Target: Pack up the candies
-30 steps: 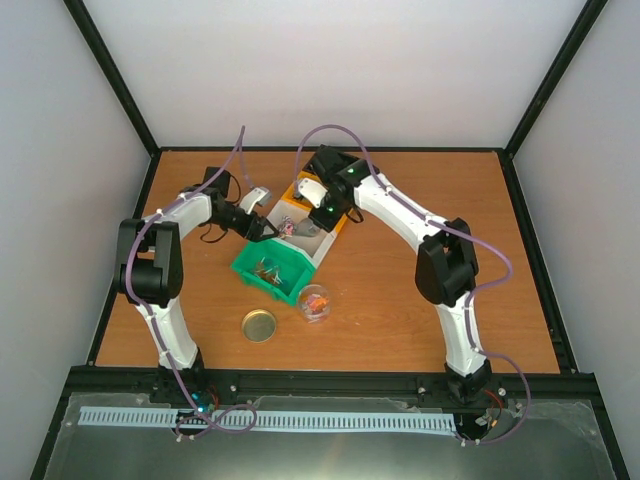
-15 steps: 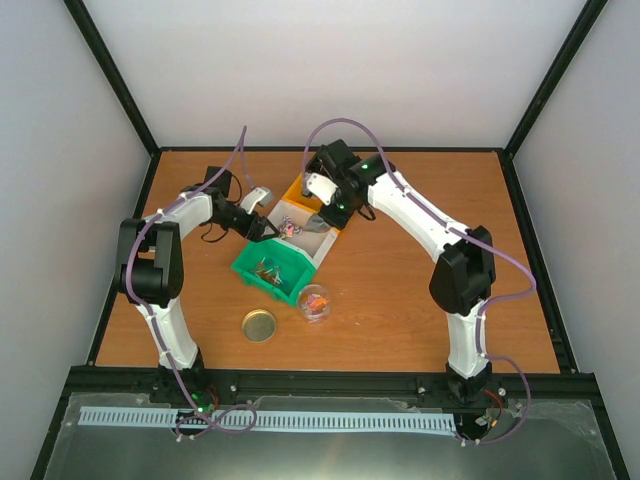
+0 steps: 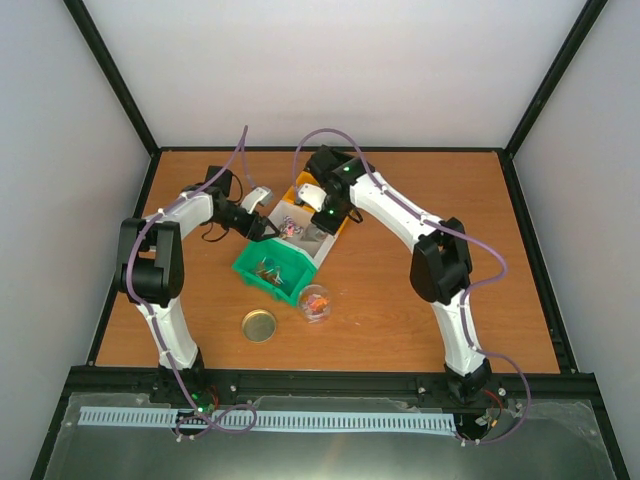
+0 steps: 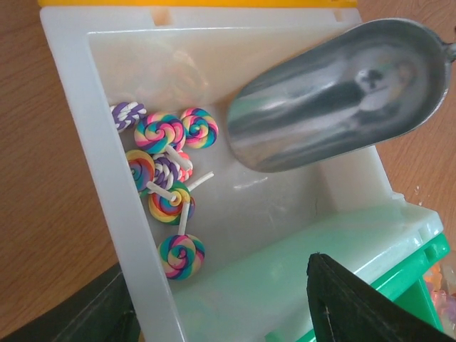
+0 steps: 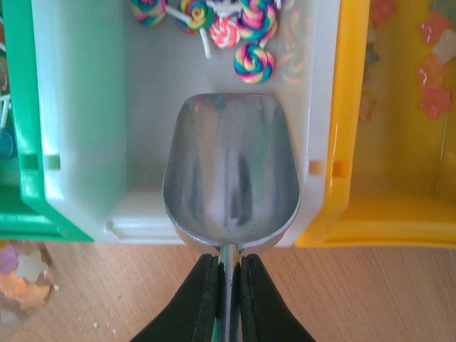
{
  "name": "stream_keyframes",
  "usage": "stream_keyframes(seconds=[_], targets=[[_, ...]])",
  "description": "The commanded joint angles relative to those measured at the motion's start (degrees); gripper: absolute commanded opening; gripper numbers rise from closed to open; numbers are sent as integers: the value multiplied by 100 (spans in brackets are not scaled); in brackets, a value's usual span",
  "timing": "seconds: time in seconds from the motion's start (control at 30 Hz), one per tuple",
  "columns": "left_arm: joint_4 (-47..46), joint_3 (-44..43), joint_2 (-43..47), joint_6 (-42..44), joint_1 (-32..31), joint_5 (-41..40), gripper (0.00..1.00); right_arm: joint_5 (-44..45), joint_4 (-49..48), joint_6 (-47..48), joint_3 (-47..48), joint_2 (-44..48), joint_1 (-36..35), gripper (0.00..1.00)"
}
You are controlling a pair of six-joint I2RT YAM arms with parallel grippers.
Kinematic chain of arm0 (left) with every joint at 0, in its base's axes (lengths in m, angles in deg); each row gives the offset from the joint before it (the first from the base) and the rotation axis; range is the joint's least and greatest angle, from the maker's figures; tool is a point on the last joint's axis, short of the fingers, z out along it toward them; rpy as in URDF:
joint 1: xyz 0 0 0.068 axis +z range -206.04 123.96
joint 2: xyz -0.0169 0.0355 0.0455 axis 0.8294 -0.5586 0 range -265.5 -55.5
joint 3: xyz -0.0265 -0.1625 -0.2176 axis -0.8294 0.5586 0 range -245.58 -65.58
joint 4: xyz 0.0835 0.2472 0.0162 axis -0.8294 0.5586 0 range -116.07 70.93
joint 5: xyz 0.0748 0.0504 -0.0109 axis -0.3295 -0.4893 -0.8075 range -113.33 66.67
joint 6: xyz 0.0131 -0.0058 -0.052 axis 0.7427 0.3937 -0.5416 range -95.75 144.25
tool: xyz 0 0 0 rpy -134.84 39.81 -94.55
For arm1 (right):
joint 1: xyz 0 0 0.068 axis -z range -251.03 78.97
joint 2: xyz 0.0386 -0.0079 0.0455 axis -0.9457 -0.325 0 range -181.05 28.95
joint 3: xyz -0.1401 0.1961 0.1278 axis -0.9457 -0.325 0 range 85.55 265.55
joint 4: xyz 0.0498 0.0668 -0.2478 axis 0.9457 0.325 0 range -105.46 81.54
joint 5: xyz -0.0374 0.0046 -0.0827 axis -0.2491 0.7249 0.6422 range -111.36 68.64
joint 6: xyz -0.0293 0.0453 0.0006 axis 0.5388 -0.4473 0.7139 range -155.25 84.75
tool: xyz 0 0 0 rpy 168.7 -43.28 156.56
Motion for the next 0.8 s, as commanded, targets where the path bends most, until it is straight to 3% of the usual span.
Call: stream_keyframes(seconds=[0.0,0.3,0.53,0.67,0.77], targets=[[40,-218,-131,67,-43,27,63,253,147,-117,175,-643,12,3],[55,-244,-205,122,-40,-24,62,-169,-1292,-664,-734,-812,12,3],[192,-353,-225,189,-29,-5,62,-865,-4024,-1519,-2436,-245,-13,3],[433,-653,-446,102,233,500,64,-993,-5603,-1647,-3283,162,-95,3],[544,-846,-637,31,441,769,63,-1067,-6267,-1732,-3497,173,-120,3]])
